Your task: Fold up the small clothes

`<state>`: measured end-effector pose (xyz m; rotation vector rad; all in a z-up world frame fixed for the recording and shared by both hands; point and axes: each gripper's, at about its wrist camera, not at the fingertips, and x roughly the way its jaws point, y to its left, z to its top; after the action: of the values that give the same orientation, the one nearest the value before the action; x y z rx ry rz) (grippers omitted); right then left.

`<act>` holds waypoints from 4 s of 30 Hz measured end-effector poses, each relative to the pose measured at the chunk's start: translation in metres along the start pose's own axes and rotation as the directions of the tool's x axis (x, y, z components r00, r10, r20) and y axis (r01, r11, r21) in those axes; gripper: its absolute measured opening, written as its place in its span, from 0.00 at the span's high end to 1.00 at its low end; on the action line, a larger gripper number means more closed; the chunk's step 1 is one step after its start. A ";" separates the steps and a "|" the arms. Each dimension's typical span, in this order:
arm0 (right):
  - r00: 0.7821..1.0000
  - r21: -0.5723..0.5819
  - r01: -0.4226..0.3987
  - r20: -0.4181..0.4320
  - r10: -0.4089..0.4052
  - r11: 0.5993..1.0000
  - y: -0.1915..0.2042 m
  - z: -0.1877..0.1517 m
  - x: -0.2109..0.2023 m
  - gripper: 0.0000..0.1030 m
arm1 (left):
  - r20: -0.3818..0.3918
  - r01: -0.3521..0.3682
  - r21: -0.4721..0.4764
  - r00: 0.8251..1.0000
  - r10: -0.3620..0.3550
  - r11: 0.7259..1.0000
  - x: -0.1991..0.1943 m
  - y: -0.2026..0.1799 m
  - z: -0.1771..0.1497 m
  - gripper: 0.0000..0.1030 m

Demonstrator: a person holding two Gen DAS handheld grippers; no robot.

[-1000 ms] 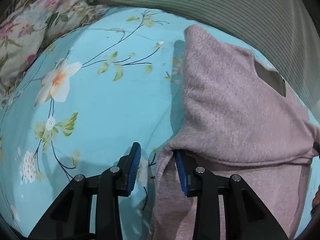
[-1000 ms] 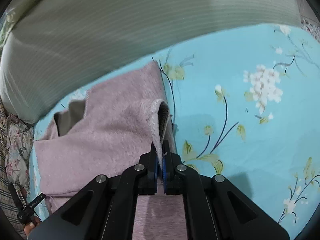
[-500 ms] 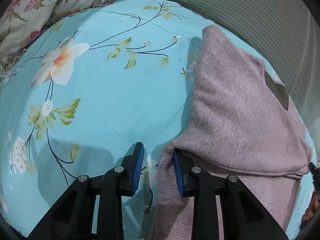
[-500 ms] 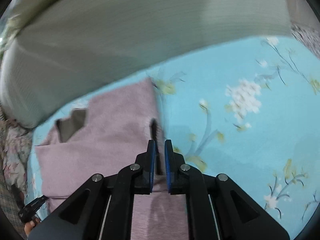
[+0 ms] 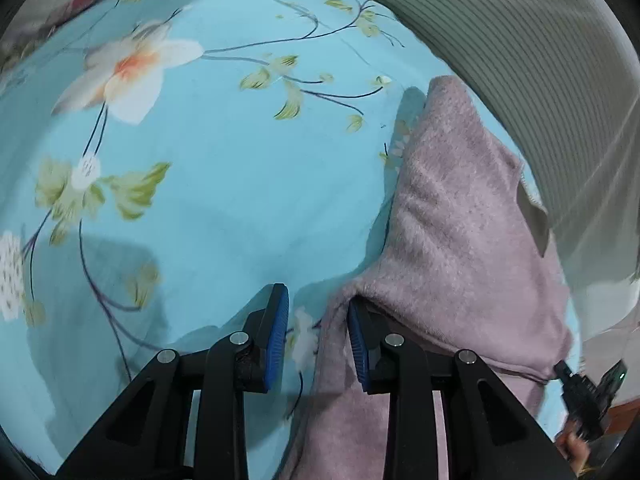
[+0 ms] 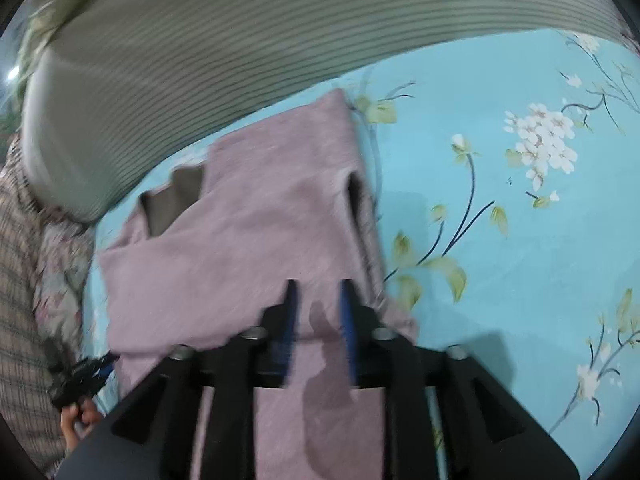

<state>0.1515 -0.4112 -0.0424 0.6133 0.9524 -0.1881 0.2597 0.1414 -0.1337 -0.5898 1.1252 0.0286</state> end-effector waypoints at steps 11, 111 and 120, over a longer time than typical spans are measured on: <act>0.994 -0.148 -0.031 -0.113 0.014 0.989 0.008 -0.087 -0.040 0.54 | -0.033 -0.014 0.268 0.999 0.024 0.963 -0.056 -0.004 -0.069 0.66; 0.993 -0.036 -0.119 -0.005 0.119 0.992 0.006 0.095 0.085 0.92 | 0.130 0.089 0.396 0.980 -0.151 0.914 -0.028 -0.122 0.057 0.97; 0.980 0.076 -0.189 -0.057 0.193 0.979 -0.017 0.102 0.094 0.90 | 0.092 0.035 0.349 0.993 -0.072 0.936 0.021 -0.111 0.070 0.94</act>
<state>0.2705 -0.4723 -0.0819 0.7754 0.9449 -0.0305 0.3627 0.0731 -0.0834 -0.2982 0.9830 -0.1822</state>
